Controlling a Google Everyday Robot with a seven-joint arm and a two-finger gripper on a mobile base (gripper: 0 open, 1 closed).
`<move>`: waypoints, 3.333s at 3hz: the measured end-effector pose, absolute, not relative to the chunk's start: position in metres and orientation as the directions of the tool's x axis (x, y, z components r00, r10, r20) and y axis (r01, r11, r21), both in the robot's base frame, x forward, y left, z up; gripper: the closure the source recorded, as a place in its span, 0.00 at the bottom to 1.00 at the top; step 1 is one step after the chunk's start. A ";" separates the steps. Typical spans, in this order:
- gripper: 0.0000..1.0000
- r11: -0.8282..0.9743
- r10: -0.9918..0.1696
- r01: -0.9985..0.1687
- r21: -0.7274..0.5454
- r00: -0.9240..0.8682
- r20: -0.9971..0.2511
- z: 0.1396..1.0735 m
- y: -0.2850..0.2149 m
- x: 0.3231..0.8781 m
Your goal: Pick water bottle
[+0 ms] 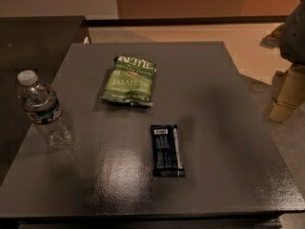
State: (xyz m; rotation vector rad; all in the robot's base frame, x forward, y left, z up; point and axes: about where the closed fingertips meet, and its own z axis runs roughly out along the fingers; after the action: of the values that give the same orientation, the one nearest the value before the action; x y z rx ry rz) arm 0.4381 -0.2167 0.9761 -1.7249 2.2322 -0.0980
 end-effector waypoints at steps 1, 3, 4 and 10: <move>0.00 0.270 -0.953 -0.931 -0.245 -0.222 -0.207 0.976 -0.217 0.438; 0.00 0.223 -0.942 -0.943 -0.246 -0.143 -0.303 0.971 -0.179 0.451; 0.00 0.159 -0.912 -0.964 -0.215 -0.060 -0.406 0.960 -0.138 0.470; 0.00 -0.128 -0.598 -0.988 -0.082 0.143 -0.789 0.935 0.126 0.454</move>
Offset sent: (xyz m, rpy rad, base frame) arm 0.0015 0.0277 -0.0040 0.0567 -0.0132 0.0586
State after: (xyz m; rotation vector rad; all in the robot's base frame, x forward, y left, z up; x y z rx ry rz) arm 0.4545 0.1257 0.9348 -1.8032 1.5215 0.8057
